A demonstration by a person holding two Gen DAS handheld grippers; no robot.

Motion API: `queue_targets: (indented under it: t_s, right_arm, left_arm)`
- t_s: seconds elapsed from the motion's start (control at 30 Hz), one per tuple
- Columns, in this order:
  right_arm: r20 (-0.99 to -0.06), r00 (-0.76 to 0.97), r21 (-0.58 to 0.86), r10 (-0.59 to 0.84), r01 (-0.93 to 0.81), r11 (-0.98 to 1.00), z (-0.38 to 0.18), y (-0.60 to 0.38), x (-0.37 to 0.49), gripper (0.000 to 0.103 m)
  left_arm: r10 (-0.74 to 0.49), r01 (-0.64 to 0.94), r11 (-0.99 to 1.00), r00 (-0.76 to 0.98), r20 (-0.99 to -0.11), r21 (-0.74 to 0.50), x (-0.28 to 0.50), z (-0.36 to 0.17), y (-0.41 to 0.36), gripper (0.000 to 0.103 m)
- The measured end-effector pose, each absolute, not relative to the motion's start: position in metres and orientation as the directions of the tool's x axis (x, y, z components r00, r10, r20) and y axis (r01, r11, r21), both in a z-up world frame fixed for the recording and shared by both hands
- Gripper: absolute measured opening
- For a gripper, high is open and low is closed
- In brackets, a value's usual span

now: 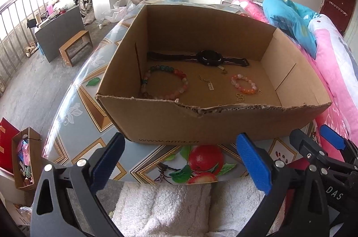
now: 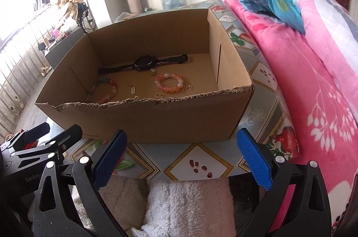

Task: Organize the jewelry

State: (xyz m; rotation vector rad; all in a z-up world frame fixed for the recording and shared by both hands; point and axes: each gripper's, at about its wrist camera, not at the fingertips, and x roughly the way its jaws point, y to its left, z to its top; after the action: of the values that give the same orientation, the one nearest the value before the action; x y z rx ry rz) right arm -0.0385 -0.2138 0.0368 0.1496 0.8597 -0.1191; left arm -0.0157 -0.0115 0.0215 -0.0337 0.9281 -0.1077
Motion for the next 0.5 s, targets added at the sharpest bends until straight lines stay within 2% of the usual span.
queue_targets:
  t_s: [0.5]
  right_arm:
    - [-0.751,0.660,0.104,-0.028,0.161,0.981,0.0352,-0.2154,-0.0365,0.094]
  left_arm:
    - [-0.102,0.077,0.995,0.592,-0.799,-0.070,-0.0153,0.0191,-0.0121,0.097]
